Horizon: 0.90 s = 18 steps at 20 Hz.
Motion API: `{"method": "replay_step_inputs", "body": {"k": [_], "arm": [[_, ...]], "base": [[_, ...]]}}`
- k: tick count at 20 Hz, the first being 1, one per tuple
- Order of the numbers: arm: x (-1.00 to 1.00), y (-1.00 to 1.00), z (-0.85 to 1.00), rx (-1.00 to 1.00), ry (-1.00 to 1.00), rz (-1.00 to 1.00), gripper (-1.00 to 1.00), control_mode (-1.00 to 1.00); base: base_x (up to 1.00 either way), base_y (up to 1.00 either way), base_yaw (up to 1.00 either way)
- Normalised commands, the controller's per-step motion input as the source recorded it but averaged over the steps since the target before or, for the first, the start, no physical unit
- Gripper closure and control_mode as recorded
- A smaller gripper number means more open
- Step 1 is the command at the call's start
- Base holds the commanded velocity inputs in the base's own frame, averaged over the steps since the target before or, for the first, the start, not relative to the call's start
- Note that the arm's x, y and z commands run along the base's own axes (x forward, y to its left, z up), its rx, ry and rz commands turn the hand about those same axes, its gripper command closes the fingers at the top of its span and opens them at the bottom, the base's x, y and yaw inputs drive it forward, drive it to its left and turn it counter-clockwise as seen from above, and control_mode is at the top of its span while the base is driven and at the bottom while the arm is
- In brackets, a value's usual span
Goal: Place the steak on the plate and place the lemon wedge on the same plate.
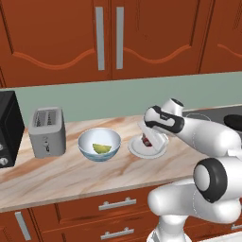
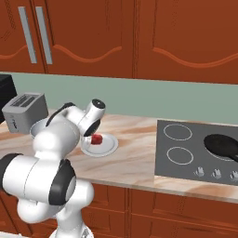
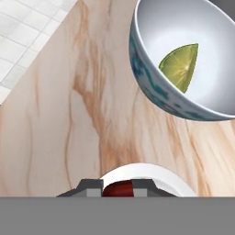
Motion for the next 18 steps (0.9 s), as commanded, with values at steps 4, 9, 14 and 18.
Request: {"method": "replay_step_inputs", "body": {"k": [4,9,14,18], "arm": [[0.00,-0.02,-0.10,0.02,0.00,0.00,1.00,-1.00],[0.00,-0.06,-0.07,0.01,0.00,0.01,1.00,-1.00],[0.01,-0.08,-0.05,0.01,0.00,0.02,1.00,-1.00],[0.03,-0.05,-0.01,0.01,0.00,0.04,1.00,-1.00]], "base": [[0.00,0.00,0.00],[0.00,0.00,0.00],[0.00,0.00,0.00],[0.00,0.00,0.00]]}}
